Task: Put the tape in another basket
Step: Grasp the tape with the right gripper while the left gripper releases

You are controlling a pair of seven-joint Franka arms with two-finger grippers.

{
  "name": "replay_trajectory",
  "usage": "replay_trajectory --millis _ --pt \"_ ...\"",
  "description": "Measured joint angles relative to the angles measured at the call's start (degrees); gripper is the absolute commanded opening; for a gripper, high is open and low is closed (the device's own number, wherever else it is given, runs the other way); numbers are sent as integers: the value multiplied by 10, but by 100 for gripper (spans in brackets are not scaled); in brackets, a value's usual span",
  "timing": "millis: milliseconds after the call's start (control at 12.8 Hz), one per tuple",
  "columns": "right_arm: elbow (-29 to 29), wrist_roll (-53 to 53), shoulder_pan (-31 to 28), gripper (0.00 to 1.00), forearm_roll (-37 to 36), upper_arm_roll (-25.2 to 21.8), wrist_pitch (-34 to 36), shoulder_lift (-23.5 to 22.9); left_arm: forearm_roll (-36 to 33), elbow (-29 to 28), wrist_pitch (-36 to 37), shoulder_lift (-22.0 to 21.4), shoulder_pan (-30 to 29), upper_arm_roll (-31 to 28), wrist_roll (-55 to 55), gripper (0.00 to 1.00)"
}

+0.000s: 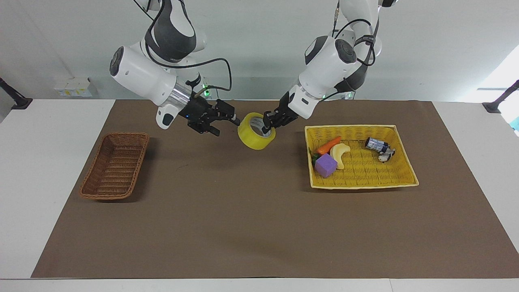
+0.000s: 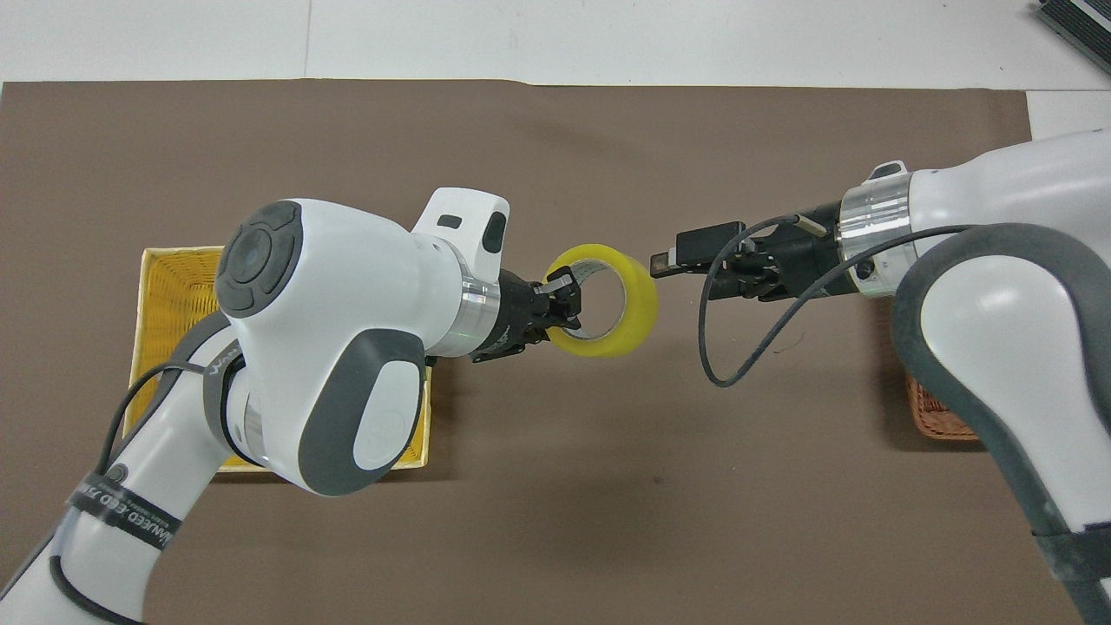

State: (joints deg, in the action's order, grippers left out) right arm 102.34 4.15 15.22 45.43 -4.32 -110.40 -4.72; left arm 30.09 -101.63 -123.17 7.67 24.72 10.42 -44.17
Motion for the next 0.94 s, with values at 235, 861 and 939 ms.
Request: replay_trajectory --millis 235,861,939 --pt "2 27 31 100 1 2 -26 0 0 0 -1 -1 13 1 -1 0" --pt "3 20 31 0 0 -1 -28 3 0 3 -16 -5 13 -2 -1 0" --pt "3 20 31 0 -1 -2 -30 5 0 3 -22 -5 14 -1 -1 3"
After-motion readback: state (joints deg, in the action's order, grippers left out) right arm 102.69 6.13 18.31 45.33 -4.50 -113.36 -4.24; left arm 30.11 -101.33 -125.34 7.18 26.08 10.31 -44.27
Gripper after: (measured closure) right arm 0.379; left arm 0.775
